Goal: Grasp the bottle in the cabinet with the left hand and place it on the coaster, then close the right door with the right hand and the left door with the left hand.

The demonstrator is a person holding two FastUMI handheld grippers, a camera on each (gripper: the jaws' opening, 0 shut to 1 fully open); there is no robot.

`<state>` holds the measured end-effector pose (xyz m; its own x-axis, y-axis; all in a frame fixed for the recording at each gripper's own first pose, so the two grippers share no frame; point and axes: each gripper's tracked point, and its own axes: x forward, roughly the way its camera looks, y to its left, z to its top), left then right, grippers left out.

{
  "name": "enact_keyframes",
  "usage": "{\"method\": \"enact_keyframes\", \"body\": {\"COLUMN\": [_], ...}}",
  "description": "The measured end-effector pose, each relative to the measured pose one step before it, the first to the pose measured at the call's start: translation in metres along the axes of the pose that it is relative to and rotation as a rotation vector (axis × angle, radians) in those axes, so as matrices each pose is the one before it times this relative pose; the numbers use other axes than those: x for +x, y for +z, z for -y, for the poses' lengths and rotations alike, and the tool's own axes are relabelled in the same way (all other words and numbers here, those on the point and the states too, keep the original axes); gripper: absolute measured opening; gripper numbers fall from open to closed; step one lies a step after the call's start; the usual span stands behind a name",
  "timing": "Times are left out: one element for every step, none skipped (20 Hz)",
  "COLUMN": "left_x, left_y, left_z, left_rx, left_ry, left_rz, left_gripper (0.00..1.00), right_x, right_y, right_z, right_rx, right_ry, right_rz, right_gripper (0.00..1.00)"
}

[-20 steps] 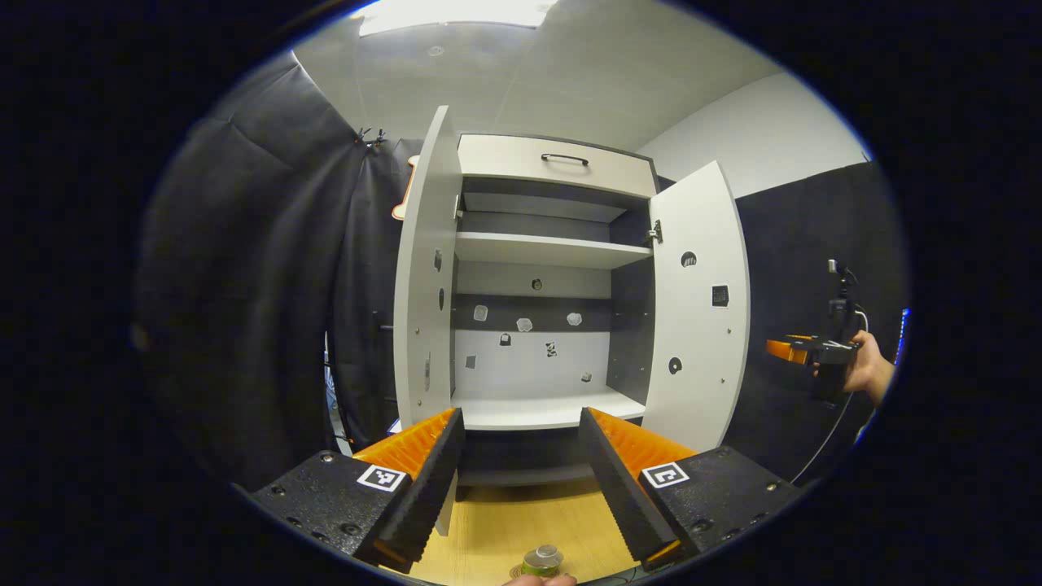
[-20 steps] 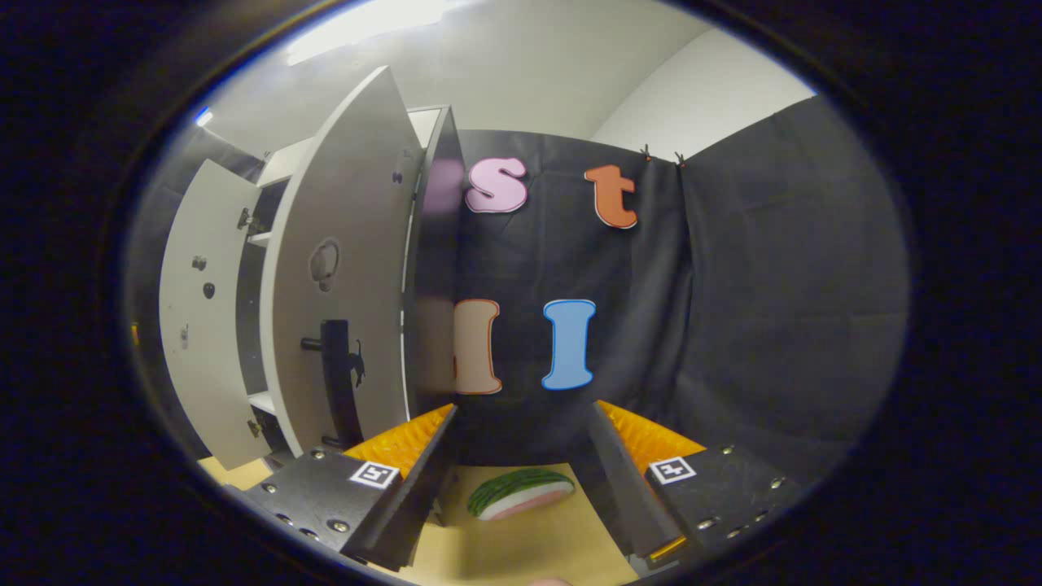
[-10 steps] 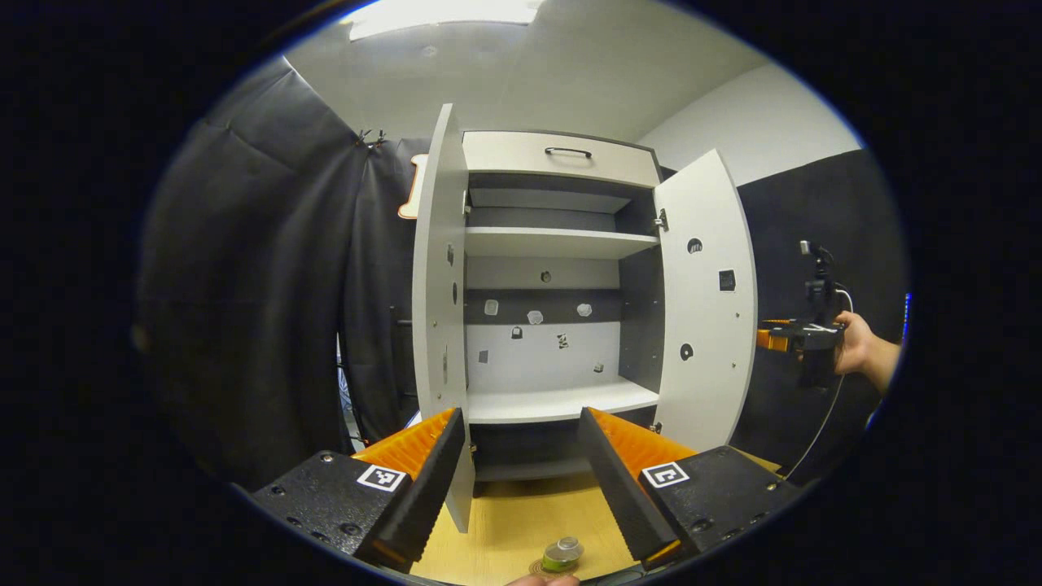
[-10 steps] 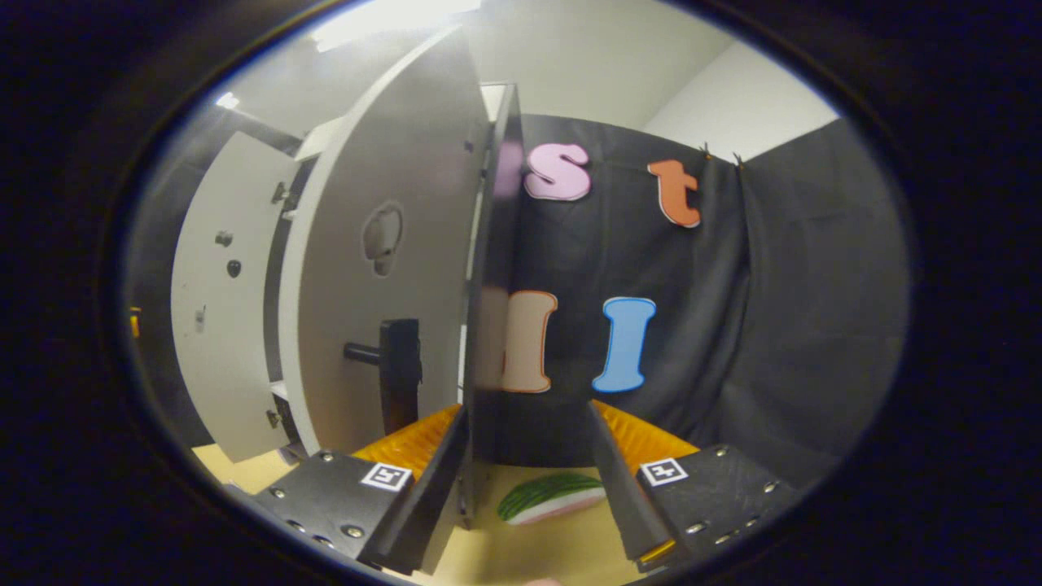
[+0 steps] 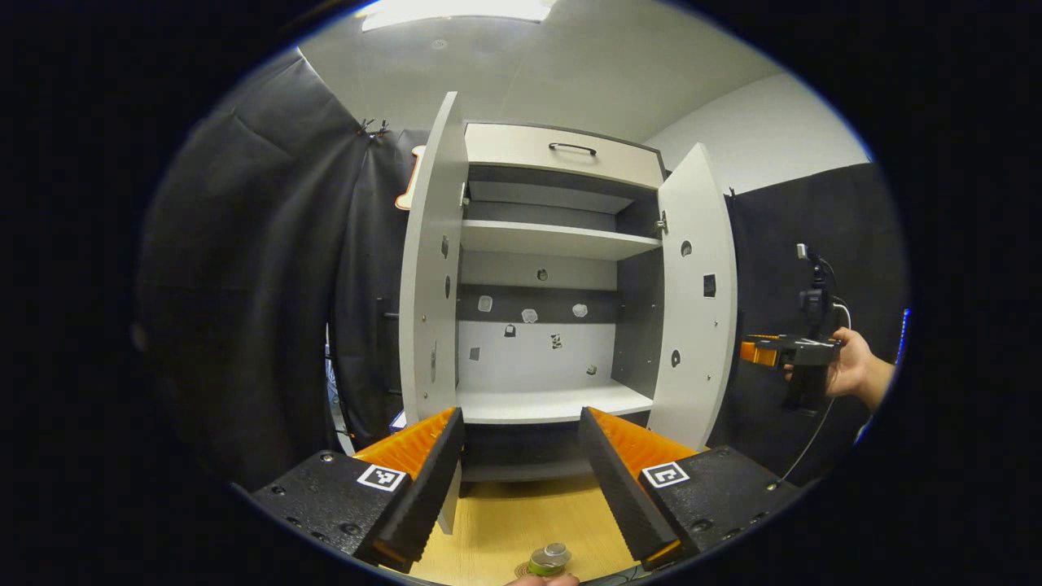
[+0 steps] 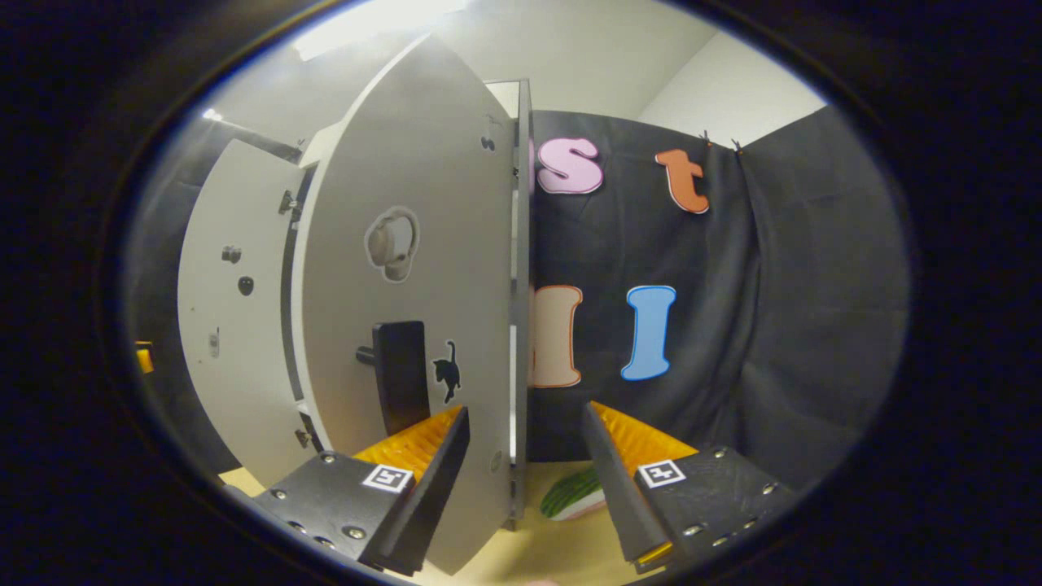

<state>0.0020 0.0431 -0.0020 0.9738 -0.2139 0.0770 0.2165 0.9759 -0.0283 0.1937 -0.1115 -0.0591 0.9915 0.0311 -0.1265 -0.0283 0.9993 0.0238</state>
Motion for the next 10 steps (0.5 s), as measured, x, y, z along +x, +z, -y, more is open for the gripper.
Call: {"method": "enact_keyframes", "body": {"left_x": [0.00057,-0.00001,-0.00174,-0.00073,-0.00044,-0.00058,0.00021,-0.00078,-0.0003,-0.00062], "left_y": [-0.00103,-0.00004,-0.00021,-0.00131,-0.0037,-0.00188,-0.00148,-0.00165,-0.00241,-0.00089], "left_z": [-0.00131,-0.00173,-0.00206,-0.00276,-0.00223,-0.00355,-0.00208,-0.00242,-0.00297,-0.00414], "left_rx": [0.00131,0.00372,0.00454,0.00342,0.00248,-0.00015,-0.00241,-0.00413,-0.00226,-0.00145], "left_ry": [-0.00359,-0.00091,0.00107,0.00114,0.00109,0.0032,0.00109,-0.00017,0.0023,0.00507], "left_rz": [0.00112,0.00125,0.00149,-0.00137,-0.00461,-0.00289,-0.00173,-0.00251,-0.00425,-0.00361], "left_gripper": [0.9,0.9,0.9,0.9,0.9,0.9,0.9,0.9,0.9,0.9], "right_x": [0.00231,0.00264,0.00225,0.00286,0.00124,-0.00037,0.00001,0.00092,0.00099,0.00133], "right_y": [-0.00098,-0.00056,0.00159,-0.00033,-0.00166,-0.00084,-0.00051,-0.00126,-0.00009,-0.00031], "right_z": [-0.00036,0.00006,0.00129,0.00035,-0.00224,-0.00461,-0.00451,-0.00544,-0.00614,-0.00547], "right_rx": [0.00297,-0.00137,-0.00028,0.00896,0.01204,0.00822,0.00399,0.00052,-0.00367,-0.00394], "right_ry": [-0.02051,-0.02238,-0.01999,-0.01295,-0.00097,0.00236,0.00314,0.00348,0.00576,0.00443], "right_rz": [-0.00701,-0.00289,0.00418,0.0016,-0.00283,-0.00312,-0.00119,-0.00257,-0.00184,-0.00045], "right_gripper": [0.86,0.86,0.82,0.86,0.86,0.82,0.86,0.86,0.86,0.86]}}
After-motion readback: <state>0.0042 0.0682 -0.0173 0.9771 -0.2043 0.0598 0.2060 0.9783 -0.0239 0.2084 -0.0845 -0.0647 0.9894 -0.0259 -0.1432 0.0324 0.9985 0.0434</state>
